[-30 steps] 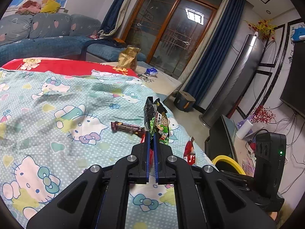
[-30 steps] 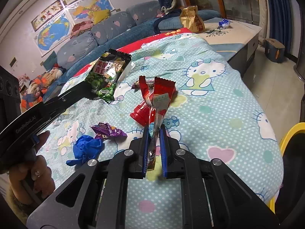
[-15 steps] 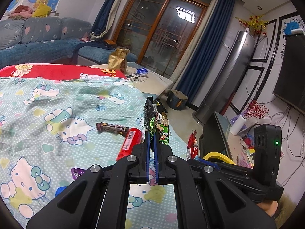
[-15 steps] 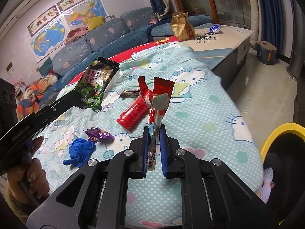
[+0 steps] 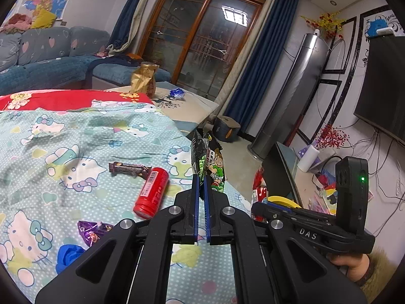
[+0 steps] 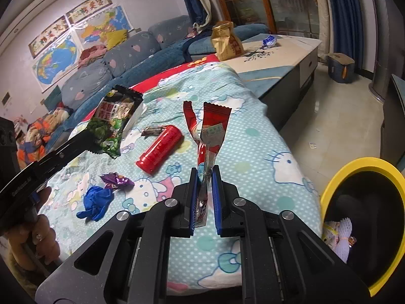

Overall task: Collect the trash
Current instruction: 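Carry the green packet and red wrapper over the yellow bin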

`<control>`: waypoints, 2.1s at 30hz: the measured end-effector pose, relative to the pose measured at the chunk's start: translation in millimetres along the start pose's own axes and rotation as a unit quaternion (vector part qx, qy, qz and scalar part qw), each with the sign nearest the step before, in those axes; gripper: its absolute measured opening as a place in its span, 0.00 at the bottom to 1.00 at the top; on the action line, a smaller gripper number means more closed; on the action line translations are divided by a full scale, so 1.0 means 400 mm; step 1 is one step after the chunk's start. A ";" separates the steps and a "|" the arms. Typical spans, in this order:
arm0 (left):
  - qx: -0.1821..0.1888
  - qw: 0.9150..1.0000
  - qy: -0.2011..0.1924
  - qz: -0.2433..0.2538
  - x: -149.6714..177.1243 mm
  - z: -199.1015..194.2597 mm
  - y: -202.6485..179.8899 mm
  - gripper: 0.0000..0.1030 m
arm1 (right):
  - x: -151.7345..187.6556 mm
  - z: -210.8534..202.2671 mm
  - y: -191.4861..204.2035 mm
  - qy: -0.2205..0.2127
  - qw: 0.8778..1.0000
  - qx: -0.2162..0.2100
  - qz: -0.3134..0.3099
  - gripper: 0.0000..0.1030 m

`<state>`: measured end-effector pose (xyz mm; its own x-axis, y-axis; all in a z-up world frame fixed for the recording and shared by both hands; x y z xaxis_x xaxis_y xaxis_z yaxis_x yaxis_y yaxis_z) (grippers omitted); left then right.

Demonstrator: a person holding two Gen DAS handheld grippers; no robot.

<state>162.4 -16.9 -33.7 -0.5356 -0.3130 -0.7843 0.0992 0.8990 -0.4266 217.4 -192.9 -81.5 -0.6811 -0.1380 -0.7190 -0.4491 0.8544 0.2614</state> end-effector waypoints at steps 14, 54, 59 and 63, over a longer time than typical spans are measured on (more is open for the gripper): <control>0.021 0.999 0.012 0.022 0.023 0.017 -0.063 0.03 | 0.010 -0.055 -0.100 -0.017 0.999 0.029 0.031 0.07; 0.085 0.986 0.080 0.115 0.177 0.107 -0.306 0.03 | 0.085 -0.168 -0.367 -0.047 0.985 0.108 0.130 0.07; 0.092 0.984 0.086 0.124 0.193 0.118 -0.328 0.03 | 0.094 -0.182 -0.394 -0.052 0.982 0.123 0.136 0.07; 0.098 0.982 0.091 0.130 0.208 0.131 -0.348 0.03 | 0.097 -0.191 -0.418 -0.055 0.979 0.129 0.147 0.07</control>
<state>148.2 -184.2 -63.3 -0.6105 -0.0051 -0.7920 0.4024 0.8593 -0.3157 221.8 -379.3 -104.0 -0.6860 0.1747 -0.7063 -0.0732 0.9492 0.3059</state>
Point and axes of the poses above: each gripper's, at about its wrist camera, not at the fingertips, and z roughly the way its jaws point, y to its left, x to its underside, the point moved 5 cm from there along z, roughly the way its jaws point, and after that the axes turned 5 degrees about -z, right-handed, at the moved point
